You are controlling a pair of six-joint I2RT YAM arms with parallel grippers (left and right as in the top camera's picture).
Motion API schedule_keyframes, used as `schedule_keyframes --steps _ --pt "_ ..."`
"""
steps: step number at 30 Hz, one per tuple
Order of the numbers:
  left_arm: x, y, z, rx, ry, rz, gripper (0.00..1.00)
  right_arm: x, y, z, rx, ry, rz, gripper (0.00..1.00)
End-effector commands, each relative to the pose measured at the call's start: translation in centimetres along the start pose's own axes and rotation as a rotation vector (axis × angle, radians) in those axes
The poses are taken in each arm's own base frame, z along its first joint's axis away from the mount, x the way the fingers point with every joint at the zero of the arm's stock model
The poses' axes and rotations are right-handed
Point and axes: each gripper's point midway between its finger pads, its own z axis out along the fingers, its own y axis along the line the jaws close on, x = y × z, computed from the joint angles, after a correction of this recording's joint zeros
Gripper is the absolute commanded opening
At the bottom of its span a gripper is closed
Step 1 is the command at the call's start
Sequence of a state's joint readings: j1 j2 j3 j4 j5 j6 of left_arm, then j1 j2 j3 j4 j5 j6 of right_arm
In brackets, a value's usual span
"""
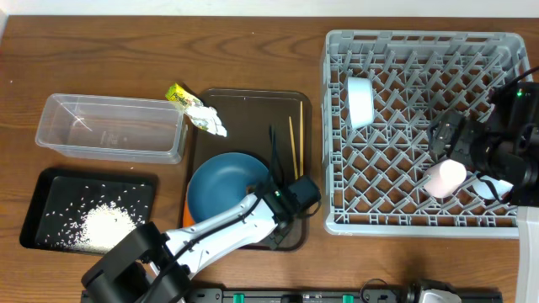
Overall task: Sort waste into correct bins and load items into the dishwasher rack
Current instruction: 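Carry the blue plate left over the black tray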
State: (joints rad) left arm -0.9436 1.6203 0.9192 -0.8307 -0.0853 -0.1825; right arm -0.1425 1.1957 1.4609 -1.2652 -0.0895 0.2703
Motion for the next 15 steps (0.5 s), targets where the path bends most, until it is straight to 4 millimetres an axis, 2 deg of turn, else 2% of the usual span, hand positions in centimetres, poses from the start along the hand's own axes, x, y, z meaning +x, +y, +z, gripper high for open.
schedule_keyframes --steps 1,5,9,13,15 --pt "-1.8 0.2 -2.5 0.01 -0.061 -0.025 0.06 -0.1 0.1 0.0 -0.001 -0.005 0.001 0.99" --pt "-3.5 0.5 -6.5 0.022 -0.152 -0.043 0.06 -0.1 0.1 0.0 -0.001 -0.005 0.001 0.99" --pt "-5.8 1.5 -12.1 0.047 -0.319 -0.103 0.06 -0.1 0.1 0.0 -0.001 -0.005 0.001 0.99" --pt "-6.9 3.9 -16.8 0.083 -0.474 -0.242 0.06 -0.1 0.1 0.0 -0.002 -0.005 0.002 0.99" --pt "-6.7 6.2 -18.6 0.101 -0.531 -0.38 0.06 -0.1 0.1 0.0 -0.001 -0.005 0.002 0.99"
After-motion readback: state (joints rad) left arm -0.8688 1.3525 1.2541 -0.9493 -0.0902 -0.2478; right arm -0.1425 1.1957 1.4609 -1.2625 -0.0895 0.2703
